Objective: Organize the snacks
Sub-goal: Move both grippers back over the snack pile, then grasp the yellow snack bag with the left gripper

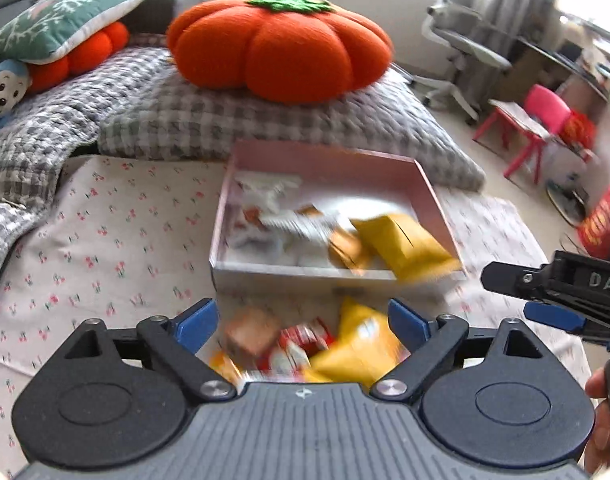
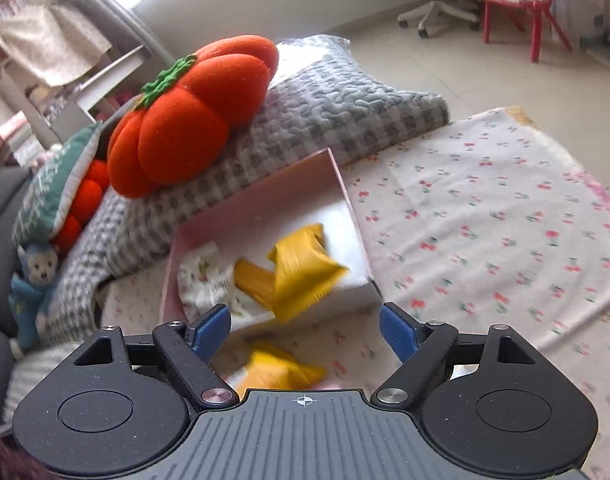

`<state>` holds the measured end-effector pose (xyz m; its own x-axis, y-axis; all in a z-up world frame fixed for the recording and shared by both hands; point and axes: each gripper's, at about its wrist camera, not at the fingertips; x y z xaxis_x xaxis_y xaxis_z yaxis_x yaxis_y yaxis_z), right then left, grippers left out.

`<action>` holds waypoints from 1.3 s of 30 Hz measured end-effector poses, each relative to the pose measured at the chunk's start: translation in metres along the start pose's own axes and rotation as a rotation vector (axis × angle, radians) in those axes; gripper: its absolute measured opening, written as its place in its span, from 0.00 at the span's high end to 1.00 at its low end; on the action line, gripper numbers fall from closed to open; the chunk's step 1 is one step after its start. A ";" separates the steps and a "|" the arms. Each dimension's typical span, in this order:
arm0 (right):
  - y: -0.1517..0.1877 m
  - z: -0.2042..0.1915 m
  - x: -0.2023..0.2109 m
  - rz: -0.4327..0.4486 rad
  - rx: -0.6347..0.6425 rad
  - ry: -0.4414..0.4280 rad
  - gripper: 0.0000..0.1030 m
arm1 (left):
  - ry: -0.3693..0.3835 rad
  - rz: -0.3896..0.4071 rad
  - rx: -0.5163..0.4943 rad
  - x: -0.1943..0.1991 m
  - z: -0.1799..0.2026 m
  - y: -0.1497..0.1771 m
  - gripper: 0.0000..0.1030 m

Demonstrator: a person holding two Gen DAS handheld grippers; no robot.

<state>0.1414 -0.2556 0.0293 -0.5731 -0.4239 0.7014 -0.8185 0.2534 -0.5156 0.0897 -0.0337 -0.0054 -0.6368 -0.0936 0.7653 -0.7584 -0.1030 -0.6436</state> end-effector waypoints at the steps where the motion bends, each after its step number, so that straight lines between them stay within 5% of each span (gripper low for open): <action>1: 0.009 -0.001 0.006 0.005 0.016 0.033 0.18 | 0.001 0.002 -0.009 0.002 0.001 0.006 0.09; 7: 0.020 -0.010 0.013 -0.011 0.145 0.092 0.16 | -0.072 0.033 -0.141 -0.009 0.012 0.013 0.10; 17: 0.021 0.000 0.012 -0.070 0.265 0.208 0.12 | -0.078 0.035 -0.147 -0.007 0.013 0.018 0.08; 29: 0.018 0.015 0.010 -0.079 0.184 0.213 0.12 | -0.076 0.012 -0.169 -0.015 0.020 0.020 0.08; 39: 0.018 0.016 0.007 -0.093 0.153 0.177 0.12 | 0.037 -0.024 -0.124 -0.023 0.020 0.011 0.08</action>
<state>0.1234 -0.2679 0.0175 -0.5050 -0.2772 0.8174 -0.8599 0.0799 -0.5041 0.0984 -0.0523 -0.0304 -0.6210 -0.0558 0.7818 -0.7835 0.0187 -0.6211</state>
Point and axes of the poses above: each gripper's, at about its wrist camera, not at the fingertips, and x roughly against the way its jaws point, z to its right, y to its underside, and after that the axes turned 11 degrees about -y, right-handed
